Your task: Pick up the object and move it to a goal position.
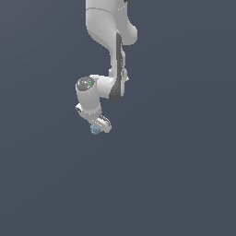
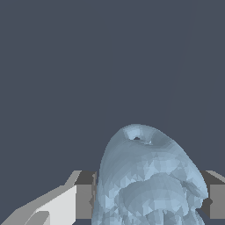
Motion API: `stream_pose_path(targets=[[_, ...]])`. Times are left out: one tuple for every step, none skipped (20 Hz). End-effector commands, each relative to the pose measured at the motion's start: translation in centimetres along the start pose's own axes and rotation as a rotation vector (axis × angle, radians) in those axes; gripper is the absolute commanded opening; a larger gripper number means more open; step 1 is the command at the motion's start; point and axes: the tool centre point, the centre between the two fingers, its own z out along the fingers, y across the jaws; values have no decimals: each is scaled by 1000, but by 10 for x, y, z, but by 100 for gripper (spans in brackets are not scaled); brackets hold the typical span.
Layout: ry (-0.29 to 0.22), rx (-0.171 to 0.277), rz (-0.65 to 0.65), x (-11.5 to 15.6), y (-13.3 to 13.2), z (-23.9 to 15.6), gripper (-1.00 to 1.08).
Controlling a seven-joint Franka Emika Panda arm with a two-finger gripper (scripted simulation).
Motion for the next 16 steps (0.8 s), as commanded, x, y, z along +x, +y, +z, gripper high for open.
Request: stream_pose_path(targets=[[0,0,1,9,25,-4,-100],[0,0,1,12,34,-6,-100],[0,0,1,15,42,-7,-100],[0,0,1,18,50,-8,-100],[0,0,1,21,57,-10,-100],[0,0,1,23,63,-11,-100],[0,0,1,25,69,-12,-100],[0,0,1,27,74,-13,-100],[0,0,1,29,78,-14,-100],[0,0,1,30,82,-14,-100],[0,0,1,32,85,-15,-100],[0,0,1,33,87,-15,-100],[0,0,1,34,88,-15,-100],[0,0,1,34,89,-16,-100],[0,0,1,35,89,-16,-100],[0,0,1,35,89,-16,-100]])
